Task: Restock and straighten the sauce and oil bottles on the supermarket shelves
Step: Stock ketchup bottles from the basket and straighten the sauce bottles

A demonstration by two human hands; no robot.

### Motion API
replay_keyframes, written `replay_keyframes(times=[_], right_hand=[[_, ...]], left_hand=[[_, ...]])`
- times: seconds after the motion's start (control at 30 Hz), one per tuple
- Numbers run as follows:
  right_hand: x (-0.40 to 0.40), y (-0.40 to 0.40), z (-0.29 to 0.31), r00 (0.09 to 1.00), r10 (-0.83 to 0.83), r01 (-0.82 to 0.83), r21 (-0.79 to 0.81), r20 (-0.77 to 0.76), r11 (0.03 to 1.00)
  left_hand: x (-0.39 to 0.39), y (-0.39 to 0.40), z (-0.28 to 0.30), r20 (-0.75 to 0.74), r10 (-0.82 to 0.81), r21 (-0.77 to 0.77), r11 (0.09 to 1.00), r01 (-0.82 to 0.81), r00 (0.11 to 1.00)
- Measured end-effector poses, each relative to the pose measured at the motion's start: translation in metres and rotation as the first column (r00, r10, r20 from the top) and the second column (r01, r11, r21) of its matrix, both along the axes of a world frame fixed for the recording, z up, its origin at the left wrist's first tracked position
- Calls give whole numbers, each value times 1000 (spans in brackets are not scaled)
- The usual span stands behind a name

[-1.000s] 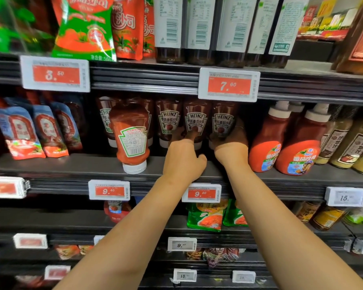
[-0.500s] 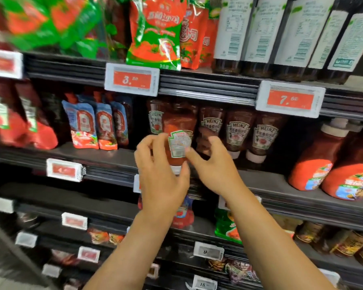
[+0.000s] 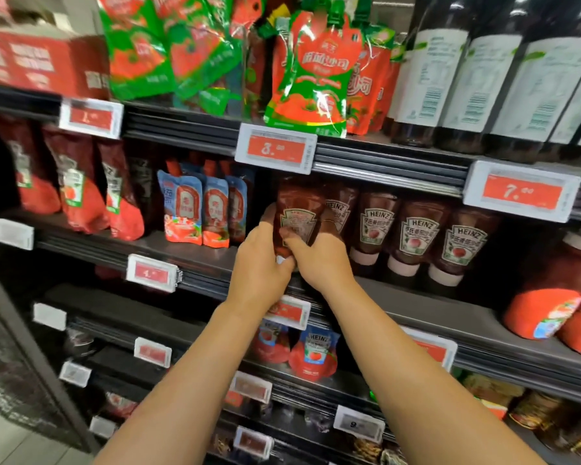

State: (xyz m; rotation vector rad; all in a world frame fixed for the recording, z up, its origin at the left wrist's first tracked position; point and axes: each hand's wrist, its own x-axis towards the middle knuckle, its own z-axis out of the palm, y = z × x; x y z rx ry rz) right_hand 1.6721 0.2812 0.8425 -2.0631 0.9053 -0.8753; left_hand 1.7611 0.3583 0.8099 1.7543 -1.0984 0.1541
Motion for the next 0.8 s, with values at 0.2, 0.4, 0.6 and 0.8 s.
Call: replay_keyframes(times=[0.2,0.4,0.6,0.8], right_hand=[[-1,-9,-16,994,-8,2,49,109,999],[-3,-7,-16,965,-49,1,180,259,984],[-6,-7,-18,925,-78,10,183,371,983],[-6,-11,-19,956,-80,2,269,281,963]], left_hand=[[16,-3,-6,-89,-113,-53,993,108,990],[12,2,-13,-86,-149,-108,984,140,985],[7,2,-10,-140,-127,-43,992,122,982],[13,7,-6,-221,-158,-14,987,159,962]])
